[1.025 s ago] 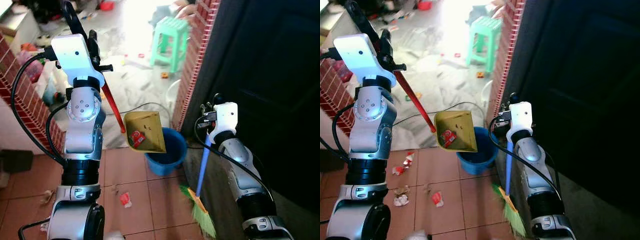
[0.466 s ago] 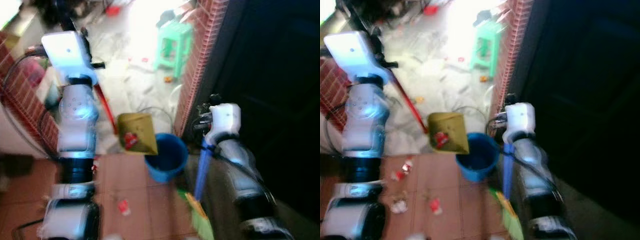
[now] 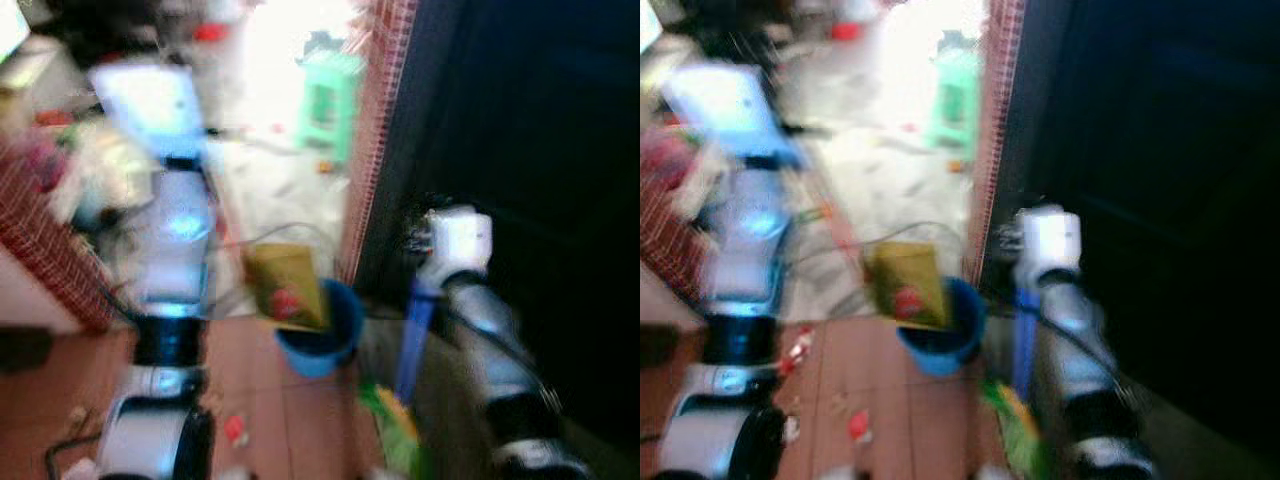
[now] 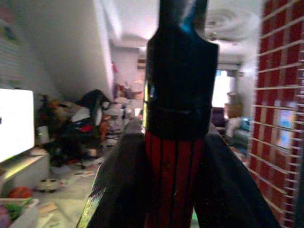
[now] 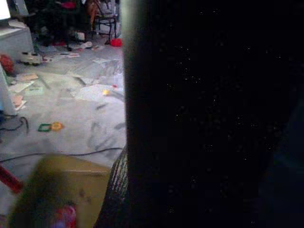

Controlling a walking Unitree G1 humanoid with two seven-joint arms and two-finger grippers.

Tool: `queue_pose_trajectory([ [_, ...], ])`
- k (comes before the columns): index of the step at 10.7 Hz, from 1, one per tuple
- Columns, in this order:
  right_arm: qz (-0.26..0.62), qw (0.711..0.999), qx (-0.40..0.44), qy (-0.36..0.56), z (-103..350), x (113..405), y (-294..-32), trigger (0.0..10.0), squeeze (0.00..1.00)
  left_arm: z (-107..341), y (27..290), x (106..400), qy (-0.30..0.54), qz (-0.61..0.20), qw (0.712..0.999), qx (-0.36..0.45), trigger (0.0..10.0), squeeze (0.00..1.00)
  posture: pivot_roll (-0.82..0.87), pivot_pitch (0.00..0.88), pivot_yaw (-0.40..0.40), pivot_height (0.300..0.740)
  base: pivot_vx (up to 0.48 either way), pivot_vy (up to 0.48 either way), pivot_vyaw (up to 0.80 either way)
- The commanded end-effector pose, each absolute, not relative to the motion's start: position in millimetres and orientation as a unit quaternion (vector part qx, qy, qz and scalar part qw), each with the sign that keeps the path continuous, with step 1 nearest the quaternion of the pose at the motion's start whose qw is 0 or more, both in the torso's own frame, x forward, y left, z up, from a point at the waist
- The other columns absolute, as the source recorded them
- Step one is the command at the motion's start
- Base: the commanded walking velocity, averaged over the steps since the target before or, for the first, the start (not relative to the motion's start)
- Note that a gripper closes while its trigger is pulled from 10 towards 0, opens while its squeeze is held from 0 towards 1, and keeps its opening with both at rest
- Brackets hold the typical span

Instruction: Sweep floor

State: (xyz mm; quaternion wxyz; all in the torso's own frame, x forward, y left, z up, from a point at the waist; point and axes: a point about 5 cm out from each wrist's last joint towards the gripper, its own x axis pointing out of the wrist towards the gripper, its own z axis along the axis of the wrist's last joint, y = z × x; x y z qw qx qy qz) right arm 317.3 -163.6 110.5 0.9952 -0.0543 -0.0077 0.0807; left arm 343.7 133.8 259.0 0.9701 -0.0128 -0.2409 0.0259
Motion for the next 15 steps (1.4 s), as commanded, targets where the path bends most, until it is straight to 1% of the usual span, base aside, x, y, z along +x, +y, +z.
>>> queue_pose_trajectory([
  [1, 0.092, 0.994, -0.06, -0.03, 122, 321, -154, 10.0, 0.0, 275, 138, 339, -0.278, 0.025, 0.96, -0.011, 10.0, 0.0, -0.05, 0.0, -0.031, 0.74, 0.0, 0.0, 0.0],
  [3, 0.094, 0.993, -0.059, -0.028, 121, 321, -154, 10.0, 0.0, 262, 135, 341, -0.247, 0.013, 0.969, 0.015, 10.0, 0.0, -0.05, 0.0, -0.031, 0.74, 0.0, 0.0, 0.0],
  [5, 0.095, 0.993, -0.06, -0.027, 121, 322, -154, 10.0, 0.0, 263, 118, 339, -0.259, -0.049, 0.964, 0.048, 10.0, 0.0, -0.05, 0.0, -0.035, 0.74, 0.0, 0.0, 0.0],
  [6, 0.096, 0.993, -0.061, -0.027, 121, 323, -153, 10.0, 0.0, 264, 101, 333, -0.273, -0.103, 0.954, 0.073, 10.0, 0.0, -0.05, 0.0, -0.035, 0.74, 0.0, 0.0, 0.0],
  [8, 0.098, 0.993, -0.061, -0.029, 122, 325, -152, 10.0, 0.0, 255, 61, 313, -0.3, -0.222, 0.92, 0.122, 10.0, 0.0, -0.04, 0.0, -0.04, 0.74, 0.0, 0.0, 0.0],
  [9, 0.098, 0.993, -0.061, -0.03, 122, 326, -151, 10.0, 0.0, 253, 43, 302, -0.316, -0.275, 0.896, 0.149, 10.0, 0.0, -0.04, 0.0, -0.043, 0.74, 0.0, 0.0, 0.0],
  [10, 0.099, 0.993, -0.062, -0.03, 122, 326, -151, 10.0, 0.0, 252, 27, 291, -0.331, -0.33, 0.867, 0.173, 10.0, 0.0, -0.04, 0.0, -0.046, 0.74, 0.0, 0.0, 0.0],
  [11, 0.1, 0.992, -0.064, -0.03, 121, 326, -151, 10.0, 0.0, 256, 14, 278, -0.36, -0.355, 0.841, 0.194, 10.0, 0.0, -0.04, 0.0, -0.046, 0.74, 0.0, 0.0, 0.0],
  [12, 0.099, 0.992, -0.065, -0.03, 122, 326, -152, 10.0, 0.0, 258, -1, 262, -0.397, -0.387, 0.802, 0.223, 10.0, 0.0, -0.04, 0.0, -0.045, 0.74, 0.0, 0.0, 0.0],
  [13, 0.099, 0.993, -0.065, -0.03, 121, 326, -152, 10.0, 0.0, 253, -8, 255, -0.396, -0.401, 0.796, 0.222, 10.0, 0.0, -0.04, 0.0, -0.046, 0.74, 0.0, 0.0, 0.0],
  [14, 0.099, 0.992, -0.066, -0.03, 121, 326, -152, 10.0, 0.0, 247, -10, 256, -0.37, -0.393, 0.82, 0.193, 10.0, 0.0, -0.04, 0.0, -0.043, 0.74, 0.0, 0.0, 0.0],
  [15, 0.098, 0.992, -0.066, -0.03, 121, 325, -152, 10.0, 0.0, 247, -11, 257, -0.37, -0.385, 0.822, 0.198, 10.0, 0.0, -0.04, 0.0, -0.045, 0.74, 0.0, 0.0, 0.0],
])
